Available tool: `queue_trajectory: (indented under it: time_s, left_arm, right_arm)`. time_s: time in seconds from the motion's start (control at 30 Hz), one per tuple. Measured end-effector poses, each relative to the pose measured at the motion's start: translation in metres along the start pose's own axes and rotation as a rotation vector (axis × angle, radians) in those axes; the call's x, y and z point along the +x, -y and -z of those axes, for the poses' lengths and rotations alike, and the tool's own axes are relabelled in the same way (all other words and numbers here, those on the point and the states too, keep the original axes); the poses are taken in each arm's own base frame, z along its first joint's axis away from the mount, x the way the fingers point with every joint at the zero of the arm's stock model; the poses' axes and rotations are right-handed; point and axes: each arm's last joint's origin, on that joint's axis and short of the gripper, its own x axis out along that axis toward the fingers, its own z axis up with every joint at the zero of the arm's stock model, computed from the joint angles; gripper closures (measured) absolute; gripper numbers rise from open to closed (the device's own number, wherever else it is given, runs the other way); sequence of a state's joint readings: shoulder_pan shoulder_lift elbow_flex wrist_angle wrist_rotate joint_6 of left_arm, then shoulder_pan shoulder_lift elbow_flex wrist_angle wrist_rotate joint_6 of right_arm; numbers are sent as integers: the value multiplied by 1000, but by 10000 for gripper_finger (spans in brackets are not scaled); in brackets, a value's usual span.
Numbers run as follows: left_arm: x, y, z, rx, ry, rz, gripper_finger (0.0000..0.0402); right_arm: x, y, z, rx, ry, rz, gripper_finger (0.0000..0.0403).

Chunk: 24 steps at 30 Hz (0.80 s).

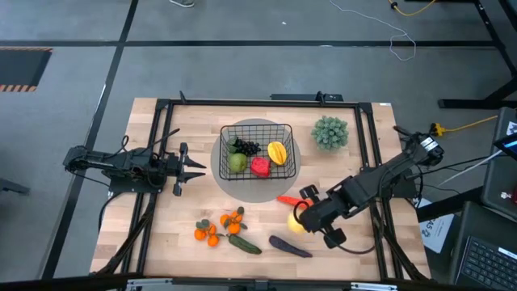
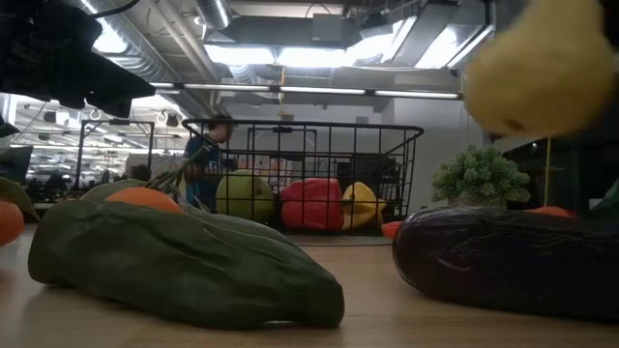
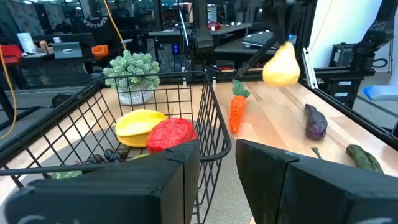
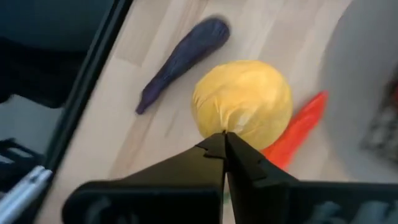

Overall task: Build produce basket
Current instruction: Put the yellow pear into the black wire basket

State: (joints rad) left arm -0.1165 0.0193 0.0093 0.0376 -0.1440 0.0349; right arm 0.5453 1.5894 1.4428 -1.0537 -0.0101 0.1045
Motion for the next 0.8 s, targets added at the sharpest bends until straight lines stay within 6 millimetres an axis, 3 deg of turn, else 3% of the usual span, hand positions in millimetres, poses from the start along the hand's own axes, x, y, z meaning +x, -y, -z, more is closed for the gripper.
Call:
queue_trajectory:
  time_s: [0.2,0.37,0.67,0.8]
  left_arm:
    - [0,0,0,0,0,0,308]
    - [0,0,0,0,-1,0,308]
    - [0,0,0,0,-1,0,308]
    - [0,0,0,0,-1,0,308]
  right_arm:
    - [-20,2,-12,-221,73,127,403]
    - [-26,16,-16,-281,77,293,403]
    - [-34,79,-16,-113,24,668,403]
    - [-39,113,-13,-34,22,695,403]
